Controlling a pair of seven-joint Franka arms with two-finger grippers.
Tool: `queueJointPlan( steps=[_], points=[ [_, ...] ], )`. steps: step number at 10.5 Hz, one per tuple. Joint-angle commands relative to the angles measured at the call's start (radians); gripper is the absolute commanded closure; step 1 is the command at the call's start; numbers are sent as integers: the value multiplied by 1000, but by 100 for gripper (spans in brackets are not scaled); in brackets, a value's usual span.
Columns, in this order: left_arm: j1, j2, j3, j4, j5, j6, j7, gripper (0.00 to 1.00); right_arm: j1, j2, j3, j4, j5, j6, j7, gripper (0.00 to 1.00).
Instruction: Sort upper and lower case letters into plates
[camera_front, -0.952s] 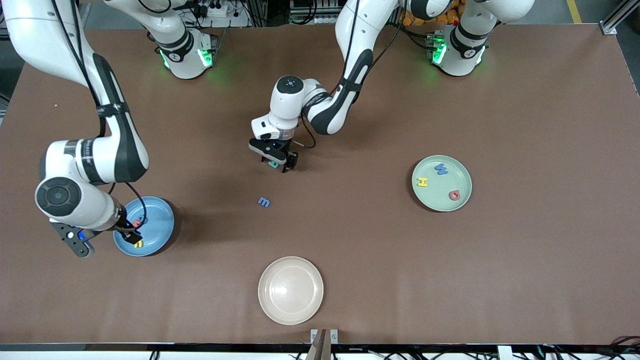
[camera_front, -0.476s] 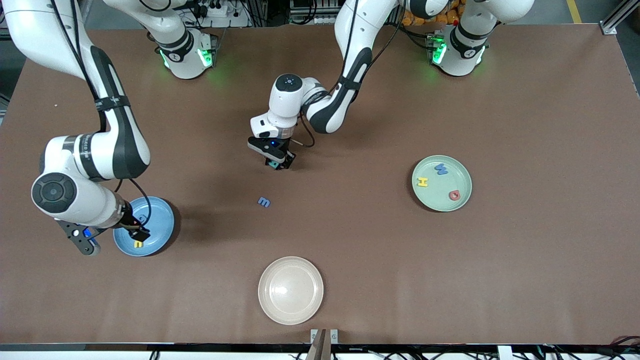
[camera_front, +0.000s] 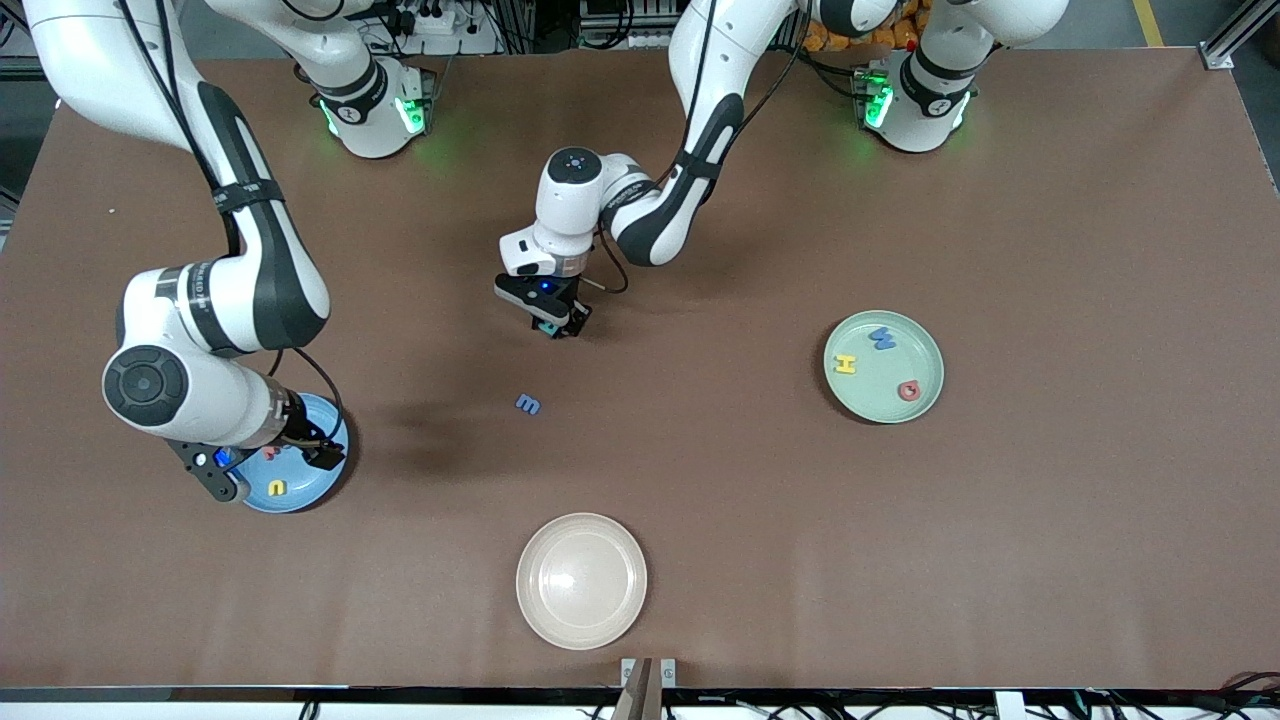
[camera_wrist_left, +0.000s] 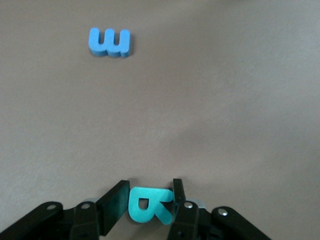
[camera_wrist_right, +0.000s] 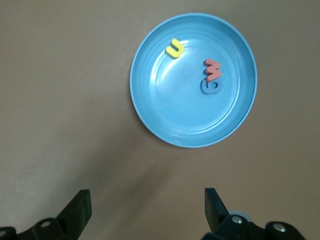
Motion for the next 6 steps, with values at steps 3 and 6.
queueJointPlan(
  steps=[3, 6],
  points=[
    [22, -68, 13, 7, 21, -161, -22, 70, 66, 0, -1, 26, 73, -22, -2, 0],
    [53, -86, 12, 4, 25, -169, 27, 70, 104, 5, 0, 26, 79, -14, 20, 0]
  ],
)
